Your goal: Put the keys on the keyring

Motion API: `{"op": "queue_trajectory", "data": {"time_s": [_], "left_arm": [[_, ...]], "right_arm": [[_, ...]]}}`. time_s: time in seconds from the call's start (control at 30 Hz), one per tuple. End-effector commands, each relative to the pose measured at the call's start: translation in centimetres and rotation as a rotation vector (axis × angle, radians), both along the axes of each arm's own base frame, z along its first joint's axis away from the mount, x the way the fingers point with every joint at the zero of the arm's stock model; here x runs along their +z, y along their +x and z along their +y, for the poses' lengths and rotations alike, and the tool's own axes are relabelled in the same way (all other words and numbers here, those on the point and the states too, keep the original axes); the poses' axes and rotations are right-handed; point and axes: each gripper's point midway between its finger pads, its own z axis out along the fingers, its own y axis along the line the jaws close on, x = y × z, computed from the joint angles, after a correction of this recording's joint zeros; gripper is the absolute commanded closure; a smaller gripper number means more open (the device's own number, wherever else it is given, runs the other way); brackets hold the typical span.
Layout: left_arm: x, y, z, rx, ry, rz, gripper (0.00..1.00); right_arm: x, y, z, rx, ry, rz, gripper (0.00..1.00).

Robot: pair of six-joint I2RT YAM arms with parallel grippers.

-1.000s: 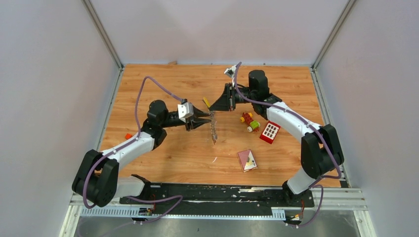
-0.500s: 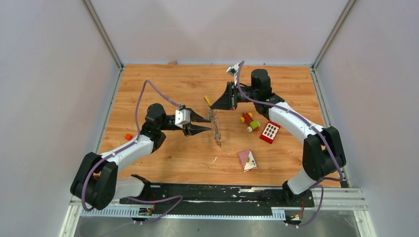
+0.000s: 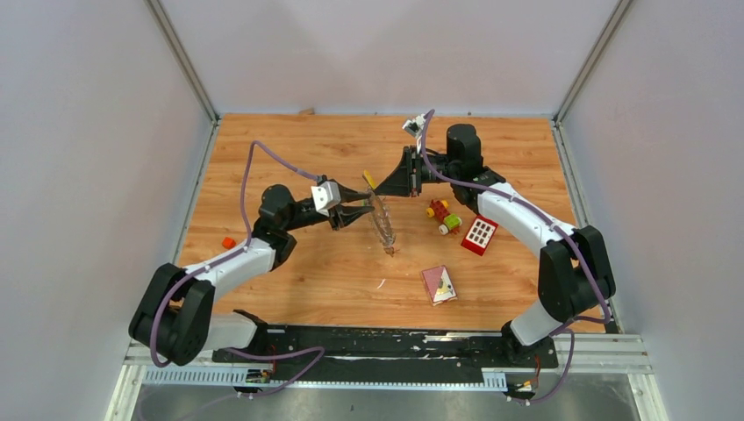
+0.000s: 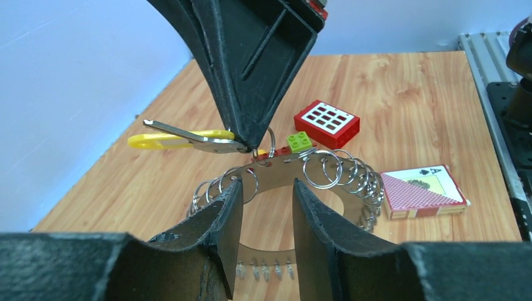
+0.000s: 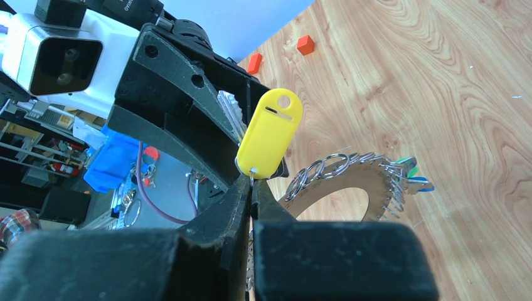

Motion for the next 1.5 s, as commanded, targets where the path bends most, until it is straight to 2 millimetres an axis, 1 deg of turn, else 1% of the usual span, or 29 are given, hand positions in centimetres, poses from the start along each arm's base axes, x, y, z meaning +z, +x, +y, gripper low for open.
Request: {"op": "queue_trajectory", "data": {"time_s": [0.0,0.13,0.23,0.73,1.17,1.37,1.47], "left_arm": [[1.9,0.4,-0.2,0.017,-0.103,-0.022,0.58],[2.5,-0.1,-0.5,-0.022,-0.146,-0.002,0.58],[2.5,-0.4,-0.7,-0.049,-0.153,0.008,0.58],[2.4,0.1,-1.5,-0.081,-0.177,0.061,0.61],[3.9,-0.2,-1.7,-0.115,-0.234,0.07,0.65],[3.7,-0.4,-1.9,-0.137,-0.242,0.089,0.68],[3.5,-0.8,-1.9,-0.153,-0.238,0.089,0.68]], "right_arm": [[3.2,-0.8,-0.4,0.02,0.058,-0.098,1.0],[3.2,-0.8,-0.4,0.019,0.058,-0.098,1.0],[3.2,-0.8,-0.4,0.018,0.058,-0.098,1.0],[3.2,-0.8,-0.4,0.018,0.06,-0.101,1.0],[2.9,-0.7,-0.4,0.018,0.056,-0.098,1.0],[2.9,-0.8,-0.4,0.018,0.056,-0.098,1.0],[3.0,-0.8,-0.4,0.017,0.057,-0.103,1.0]]}}
